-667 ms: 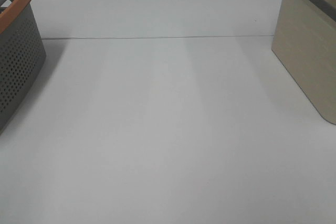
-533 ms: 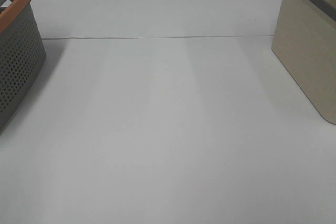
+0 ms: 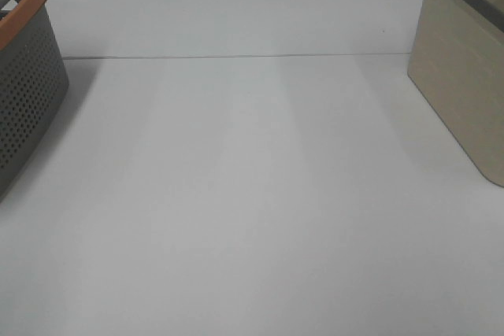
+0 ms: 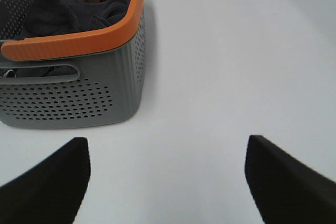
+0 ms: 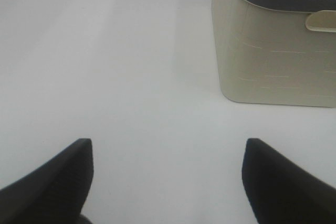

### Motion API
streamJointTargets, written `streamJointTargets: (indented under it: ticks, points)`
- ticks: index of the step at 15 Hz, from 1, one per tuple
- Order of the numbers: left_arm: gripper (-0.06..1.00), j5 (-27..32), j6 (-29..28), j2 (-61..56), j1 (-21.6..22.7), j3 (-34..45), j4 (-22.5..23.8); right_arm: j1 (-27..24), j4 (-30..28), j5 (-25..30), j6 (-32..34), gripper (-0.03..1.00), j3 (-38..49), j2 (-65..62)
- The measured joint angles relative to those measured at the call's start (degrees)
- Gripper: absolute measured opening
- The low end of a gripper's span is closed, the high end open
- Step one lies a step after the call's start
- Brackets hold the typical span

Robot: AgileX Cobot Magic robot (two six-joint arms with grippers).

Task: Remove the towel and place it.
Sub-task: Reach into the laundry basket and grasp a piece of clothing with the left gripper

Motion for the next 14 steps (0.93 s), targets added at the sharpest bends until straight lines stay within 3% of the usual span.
streamJointTargets:
  ticks: [14]
  points:
    - [0.76, -6.1, 0.0, 10.4, 0.0, -2.6, 0.2, 0.0, 0.0, 0.0, 0.0, 0.76, 0.0, 0.0]
